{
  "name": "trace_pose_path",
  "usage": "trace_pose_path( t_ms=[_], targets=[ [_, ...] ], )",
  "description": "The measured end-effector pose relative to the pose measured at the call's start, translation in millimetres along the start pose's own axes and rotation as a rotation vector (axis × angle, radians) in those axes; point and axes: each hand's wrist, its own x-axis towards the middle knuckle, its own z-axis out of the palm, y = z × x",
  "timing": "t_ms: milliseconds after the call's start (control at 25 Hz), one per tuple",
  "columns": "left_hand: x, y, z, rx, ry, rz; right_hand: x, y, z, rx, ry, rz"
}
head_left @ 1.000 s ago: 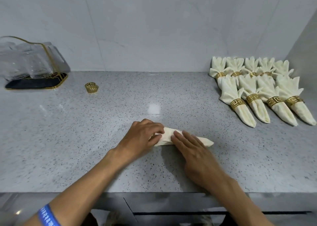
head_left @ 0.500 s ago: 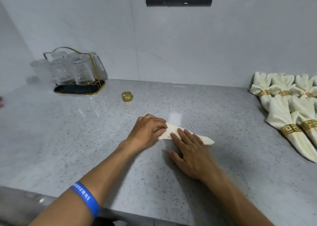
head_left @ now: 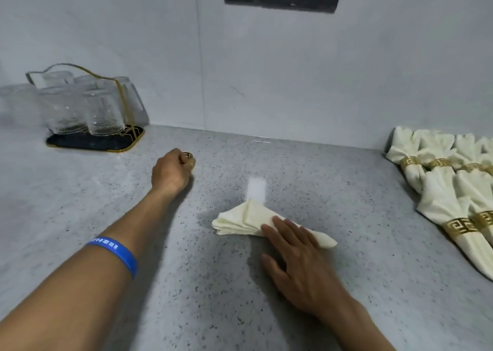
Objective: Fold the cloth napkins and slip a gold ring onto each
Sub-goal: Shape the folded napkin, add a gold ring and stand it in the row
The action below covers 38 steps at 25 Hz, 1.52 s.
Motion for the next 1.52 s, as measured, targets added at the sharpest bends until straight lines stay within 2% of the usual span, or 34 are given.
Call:
trace_pose_path(
  t_ms=[80,160,240,320,400,520,600,680,760,920,1040,1080,1160,1280,1400,1520],
  targets=[
    [-15.7,4.8,-11.4,0.003,0.001,0.020,-1.7,0.9,-3.1,-0.008,-0.004,-0.020],
    [-50.9,22.3,-28.5,-0.055,-0.015,0.137,-8.7,2.1,-8.5,0.015,-0.004,-0.025],
    [-104.2,47.9,-44.0,-0.146,-0.086,0.366,-23.7,4.4,-14.3,0.043,0.010,-0.031],
    [-166.4,69.7,-44.3,-0.116,-0.153,0.665,-50.7,10.2,-17.1,0.055,0.027,-0.038],
    [-226.2,82.6,-30.1,-0.050,-0.215,0.863,-86.2,16.1,-16.1,0.057,0.133,-0.075],
    [-284.5,86.7,-6.2,0.075,-0.241,0.991,-125.0,18.0,-9.5,0.239,0.308,-0.060],
    [-291.2,84.4,1.5,0.100,-0.208,1.031,-130.7,12.5,-11.2,0.413,0.379,0.002],
    [-285.7,83.2,1.7,0.131,-0.197,1.046,-125.4,9.0,-12.3,0.453,0.473,0.032],
    [-279.7,85.4,0.1,0.155,-0.260,0.994,-120.4,9.7,-13.7,0.349,0.516,0.020],
    [-280.7,83.8,2.8,0.194,-0.273,1.014,-115.7,18.4,-18.4,0.081,0.510,0.017],
    [-283.4,86.0,-5.9,0.139,-0.426,0.972,-117.8,35.3,-19.1,-0.063,0.594,-0.046],
    [-284.5,87.7,-9.6,0.145,-0.481,0.950,-121.4,40.3,-21.2,-0.028,0.629,-0.019],
    [-285.0,92.9,-13.8,0.188,-0.543,0.881,-137.9,48.3,-33.6,0.208,0.695,0.184],
    [-282.7,101.2,-8.7,0.351,-0.447,0.984,-172.1,61.9,-50.6,0.693,0.675,0.475],
    [-279.7,110.4,-2.4,0.548,-0.378,1.070,-183.0,74.2,-53.7,0.756,0.531,0.588],
    [-278.0,113.0,-0.3,0.600,-0.398,1.101,-174.7,75.7,-54.2,0.776,0.367,0.598]
  ],
)
